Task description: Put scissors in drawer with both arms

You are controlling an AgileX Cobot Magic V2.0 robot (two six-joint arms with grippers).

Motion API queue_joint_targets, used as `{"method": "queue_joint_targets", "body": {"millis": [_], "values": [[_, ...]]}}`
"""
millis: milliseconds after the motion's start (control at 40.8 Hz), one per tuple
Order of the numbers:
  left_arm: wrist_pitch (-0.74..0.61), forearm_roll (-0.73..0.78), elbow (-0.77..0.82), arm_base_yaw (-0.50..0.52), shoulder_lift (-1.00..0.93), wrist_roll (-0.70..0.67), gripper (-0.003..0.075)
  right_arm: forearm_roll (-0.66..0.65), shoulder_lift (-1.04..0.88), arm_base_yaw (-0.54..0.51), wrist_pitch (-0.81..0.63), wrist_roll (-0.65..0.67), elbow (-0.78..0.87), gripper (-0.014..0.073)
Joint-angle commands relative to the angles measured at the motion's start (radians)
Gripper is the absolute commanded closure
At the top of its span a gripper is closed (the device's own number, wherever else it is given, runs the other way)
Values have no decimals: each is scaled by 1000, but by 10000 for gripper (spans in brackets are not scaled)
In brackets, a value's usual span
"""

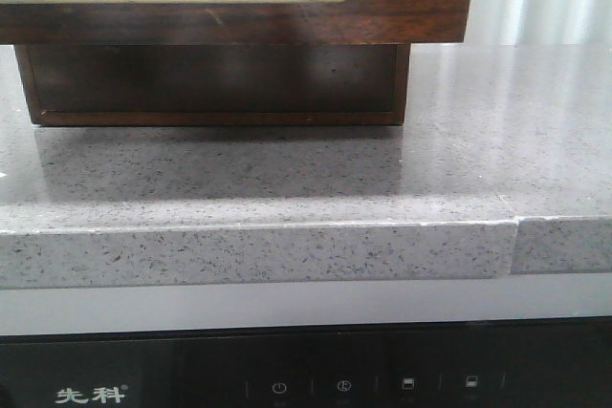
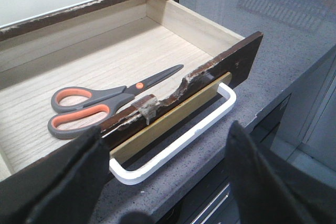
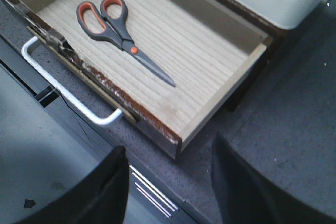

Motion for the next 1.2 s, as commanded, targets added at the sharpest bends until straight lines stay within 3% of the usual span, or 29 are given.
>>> {"method": "queue_joint_targets", "body": {"millis": [0, 294, 759, 882, 1176], "values": [[-78, -15, -34, -9, 4, -5, 260, -11, -142, 0, -145, 38, 140, 202], [-78, -15, -34, -9, 4, -5, 260, -11, -451, 0, -195, 25, 443, 202], [-78, -15, -34, -9, 4, -5, 275, -12, -557, 0, -199, 17, 500, 202], [-78, -15, -34, -9, 4, -5, 370, -12, -557, 0, -199, 17, 500, 276], [-78, -34, -34, -9, 4, -5, 729, -12, -557, 0, -199, 17, 500, 655]]}}
